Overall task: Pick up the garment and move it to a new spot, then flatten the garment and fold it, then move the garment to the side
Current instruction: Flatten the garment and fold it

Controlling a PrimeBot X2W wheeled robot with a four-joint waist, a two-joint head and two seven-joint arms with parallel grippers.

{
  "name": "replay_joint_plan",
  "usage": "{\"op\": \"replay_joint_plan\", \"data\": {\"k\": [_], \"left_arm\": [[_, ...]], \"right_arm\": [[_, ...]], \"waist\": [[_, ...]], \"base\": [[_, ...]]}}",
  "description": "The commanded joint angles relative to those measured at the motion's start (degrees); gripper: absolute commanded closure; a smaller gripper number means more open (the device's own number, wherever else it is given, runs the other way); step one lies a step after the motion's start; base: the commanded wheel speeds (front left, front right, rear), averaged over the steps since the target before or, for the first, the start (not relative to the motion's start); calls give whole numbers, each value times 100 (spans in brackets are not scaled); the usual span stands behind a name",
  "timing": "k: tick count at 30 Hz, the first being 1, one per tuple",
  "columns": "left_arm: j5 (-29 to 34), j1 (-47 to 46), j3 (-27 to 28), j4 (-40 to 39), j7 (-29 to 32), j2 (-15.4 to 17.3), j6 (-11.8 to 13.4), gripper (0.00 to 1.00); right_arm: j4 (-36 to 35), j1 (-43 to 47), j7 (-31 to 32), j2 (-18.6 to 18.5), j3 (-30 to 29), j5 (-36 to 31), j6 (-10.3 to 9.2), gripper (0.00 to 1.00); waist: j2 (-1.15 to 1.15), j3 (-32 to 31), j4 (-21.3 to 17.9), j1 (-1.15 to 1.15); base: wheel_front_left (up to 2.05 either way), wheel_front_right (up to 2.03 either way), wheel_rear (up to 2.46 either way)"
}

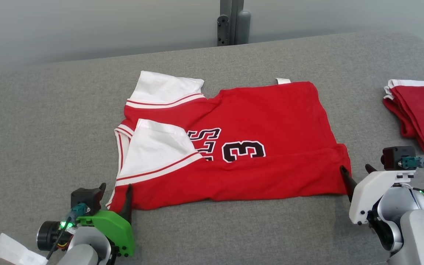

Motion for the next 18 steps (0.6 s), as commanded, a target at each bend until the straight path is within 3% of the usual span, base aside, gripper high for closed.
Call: {"op": "replay_joint_plan", "data": {"k": [1,9,16,17,18], "left_arm": [[-33,52,4,-45,56,23,60,0],[-58,-29,-159,13,631,-19,224,0],[-137,-143,-208,-10,979,-43,279,0],[-118,-156,-228,1,1044,-44,263,13],[-123,-159,-239,7,1095,-52,260,70]], "right_arm": [[-34,65,75,23,-29,-68,-7,0],[233,-57,598,211,-241,-435,-7,0],[514,-284,694,287,-191,-499,-7,0],[556,-318,713,291,-146,-498,-7,0],[610,-334,756,294,-121,-478,-7,0]], "waist": [[0,37,11,0],[0,147,79,0],[0,296,137,0],[0,312,144,0],[0,323,150,0]], "base": [[0,0,0],[0,0,0],[0,0,0],[0,0,0],[0,0,0]]}}
